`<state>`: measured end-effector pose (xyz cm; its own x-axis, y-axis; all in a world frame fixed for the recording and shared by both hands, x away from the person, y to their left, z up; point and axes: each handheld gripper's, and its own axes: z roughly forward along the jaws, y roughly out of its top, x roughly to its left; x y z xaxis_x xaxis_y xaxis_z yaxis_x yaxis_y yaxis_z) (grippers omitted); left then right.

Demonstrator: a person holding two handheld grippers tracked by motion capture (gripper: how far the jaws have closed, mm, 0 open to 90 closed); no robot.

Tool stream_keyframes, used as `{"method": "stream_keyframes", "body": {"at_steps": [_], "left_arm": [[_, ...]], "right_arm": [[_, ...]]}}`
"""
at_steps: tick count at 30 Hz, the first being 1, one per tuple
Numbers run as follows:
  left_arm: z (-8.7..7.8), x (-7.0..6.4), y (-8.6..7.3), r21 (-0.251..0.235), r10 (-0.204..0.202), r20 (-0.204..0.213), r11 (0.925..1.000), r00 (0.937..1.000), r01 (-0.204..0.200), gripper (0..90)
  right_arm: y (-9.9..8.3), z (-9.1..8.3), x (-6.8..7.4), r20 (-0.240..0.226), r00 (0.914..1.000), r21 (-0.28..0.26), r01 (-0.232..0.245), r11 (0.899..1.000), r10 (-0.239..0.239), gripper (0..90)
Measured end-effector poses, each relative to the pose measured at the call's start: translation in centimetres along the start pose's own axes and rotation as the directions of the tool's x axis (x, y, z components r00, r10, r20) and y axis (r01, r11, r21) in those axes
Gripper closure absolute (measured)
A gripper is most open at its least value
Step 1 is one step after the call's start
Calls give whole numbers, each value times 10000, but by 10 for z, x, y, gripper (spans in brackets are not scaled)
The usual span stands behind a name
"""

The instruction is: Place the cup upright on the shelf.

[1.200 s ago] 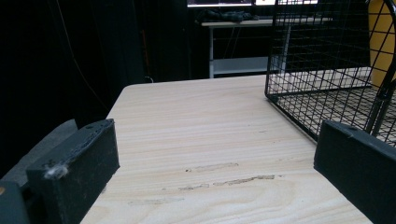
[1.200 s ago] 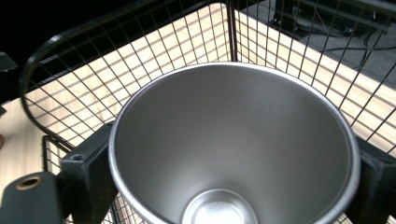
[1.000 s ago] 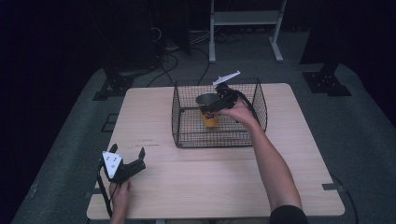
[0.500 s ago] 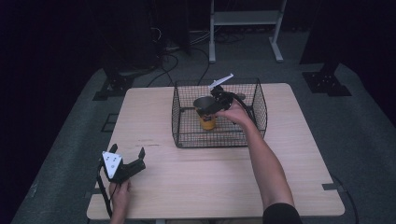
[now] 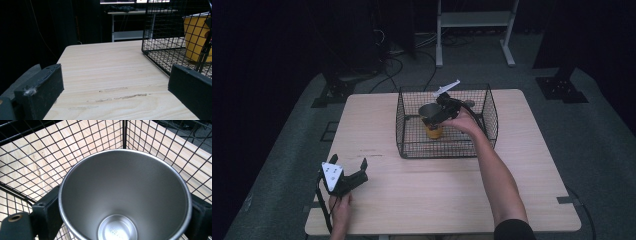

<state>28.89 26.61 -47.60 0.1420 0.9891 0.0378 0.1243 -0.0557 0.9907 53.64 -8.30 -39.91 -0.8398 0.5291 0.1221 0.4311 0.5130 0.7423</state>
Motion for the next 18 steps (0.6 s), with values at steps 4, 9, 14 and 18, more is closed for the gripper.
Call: {"method": "stream_keyframes", "body": {"at_steps": [4,9,14,18], "left_arm": [[0,0,0,-2,7,-10,10000,10000,-7,0],[0,0,0,8,26,-24,10000,10000,-26,0],[0,-1,0,14,47,-36,10000,10000,-47,0],[0,-1,0,29,66,-35,10000,10000,-66,0]], "right_arm": [[0,0,0,-42,10000,36,17,10000,-17,81],[0,-1,1,-38,9999,92,118,9999,-118,76],[1,-5,3,42,10000,-41,80,10000,-80,37],[1,-8,3,-33,10000,-140,13,9999,-13,37]]}}
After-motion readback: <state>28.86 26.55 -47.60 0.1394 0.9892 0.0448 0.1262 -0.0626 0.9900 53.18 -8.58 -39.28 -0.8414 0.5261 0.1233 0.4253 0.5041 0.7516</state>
